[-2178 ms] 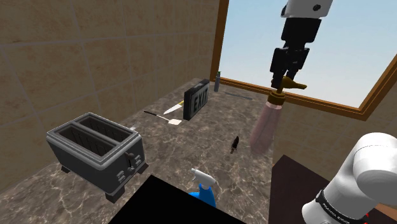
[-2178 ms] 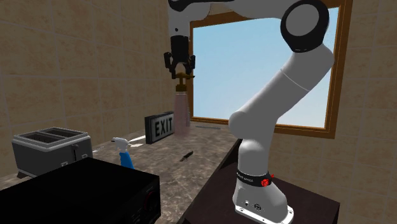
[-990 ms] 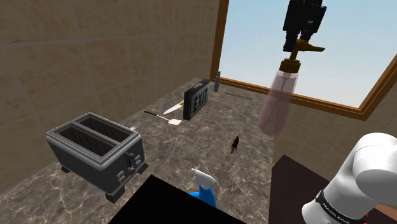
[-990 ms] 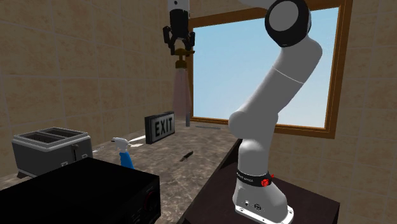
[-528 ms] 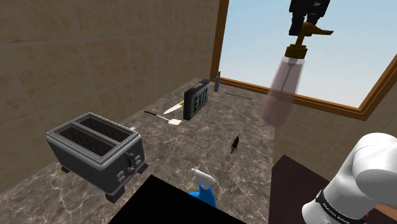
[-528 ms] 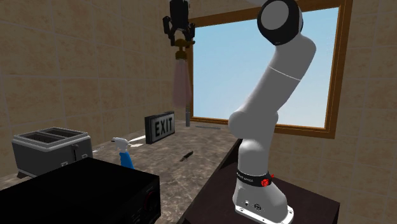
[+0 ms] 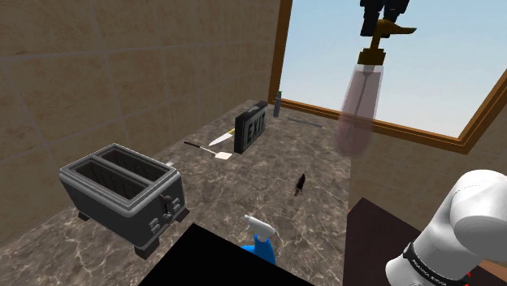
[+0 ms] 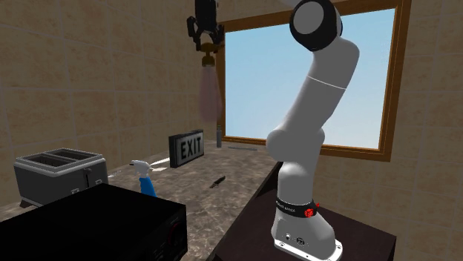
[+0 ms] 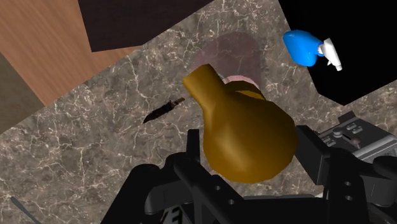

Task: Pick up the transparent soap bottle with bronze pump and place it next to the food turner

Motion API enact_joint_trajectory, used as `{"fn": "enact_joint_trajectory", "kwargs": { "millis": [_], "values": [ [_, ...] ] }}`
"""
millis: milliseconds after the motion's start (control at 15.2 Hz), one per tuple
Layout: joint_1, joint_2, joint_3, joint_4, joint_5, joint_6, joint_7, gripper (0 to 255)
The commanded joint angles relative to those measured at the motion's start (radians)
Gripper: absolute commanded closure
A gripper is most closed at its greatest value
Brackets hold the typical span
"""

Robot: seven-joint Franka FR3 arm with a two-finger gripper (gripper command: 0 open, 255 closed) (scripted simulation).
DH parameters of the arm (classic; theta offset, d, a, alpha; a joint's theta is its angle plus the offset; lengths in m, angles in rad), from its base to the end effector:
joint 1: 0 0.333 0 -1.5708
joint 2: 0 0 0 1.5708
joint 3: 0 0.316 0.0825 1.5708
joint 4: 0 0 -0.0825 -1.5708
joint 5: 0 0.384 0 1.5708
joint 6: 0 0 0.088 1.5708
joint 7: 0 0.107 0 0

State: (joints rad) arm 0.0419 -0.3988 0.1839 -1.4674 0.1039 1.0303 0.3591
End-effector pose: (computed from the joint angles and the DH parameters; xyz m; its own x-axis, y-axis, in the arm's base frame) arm 0.3190 0.1171 0.7995 0.9940 -0.0972 -0.0498 -0.0975 -0.9952 -0.0030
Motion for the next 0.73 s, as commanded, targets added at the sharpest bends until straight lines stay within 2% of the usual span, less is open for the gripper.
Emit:
{"fn": "enact_joint_trajectory", "kwargs": {
  "millis": [0,660],
  "values": [
    [-0.004,0.020,-0.005,-0.032,-0.009,0.052,-0.016,255],
    [-0.024,0.197,-0.017,-0.088,-0.052,0.280,-0.068,255]
  ]
}}
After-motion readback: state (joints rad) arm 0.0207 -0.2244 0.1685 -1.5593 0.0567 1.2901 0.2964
